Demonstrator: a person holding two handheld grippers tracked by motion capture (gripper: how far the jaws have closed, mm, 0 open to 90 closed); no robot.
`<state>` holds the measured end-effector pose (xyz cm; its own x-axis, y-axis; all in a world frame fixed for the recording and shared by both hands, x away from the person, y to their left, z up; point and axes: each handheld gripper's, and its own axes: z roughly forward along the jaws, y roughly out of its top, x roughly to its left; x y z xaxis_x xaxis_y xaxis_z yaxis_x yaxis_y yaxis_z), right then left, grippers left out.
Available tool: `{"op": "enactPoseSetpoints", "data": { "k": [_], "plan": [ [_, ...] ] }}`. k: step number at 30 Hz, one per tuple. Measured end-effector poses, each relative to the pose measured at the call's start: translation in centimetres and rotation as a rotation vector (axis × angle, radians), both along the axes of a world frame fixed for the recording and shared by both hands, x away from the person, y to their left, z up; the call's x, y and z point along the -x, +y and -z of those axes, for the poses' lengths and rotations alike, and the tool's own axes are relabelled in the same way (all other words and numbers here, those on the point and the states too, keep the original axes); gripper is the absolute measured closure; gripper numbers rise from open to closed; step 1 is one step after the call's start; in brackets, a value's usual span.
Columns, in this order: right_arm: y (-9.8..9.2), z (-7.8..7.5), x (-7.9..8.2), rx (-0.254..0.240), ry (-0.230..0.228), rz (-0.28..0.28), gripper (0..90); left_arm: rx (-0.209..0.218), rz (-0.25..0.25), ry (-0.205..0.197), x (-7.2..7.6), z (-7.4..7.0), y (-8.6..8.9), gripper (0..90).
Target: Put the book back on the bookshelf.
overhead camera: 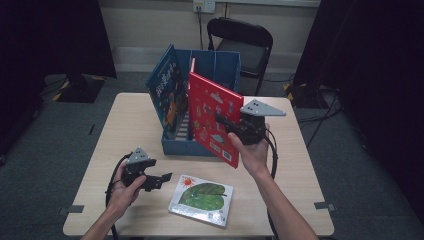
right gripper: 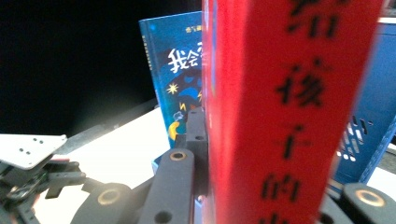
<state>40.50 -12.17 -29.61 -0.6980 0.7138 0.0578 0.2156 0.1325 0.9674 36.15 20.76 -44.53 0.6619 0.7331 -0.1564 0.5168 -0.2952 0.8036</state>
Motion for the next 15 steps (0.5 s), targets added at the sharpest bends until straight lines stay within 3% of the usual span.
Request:
{"op": "enactPoseSetpoints", "data": {
  "k": [15],
  "plan": [
    [2.0, 0.2, -2.7, 0.047, 0.000, 0.112, 80.2, 0.005, 0.009, 0.001, 0.0, 0.0, 0.0, 16.3]
  ]
}}
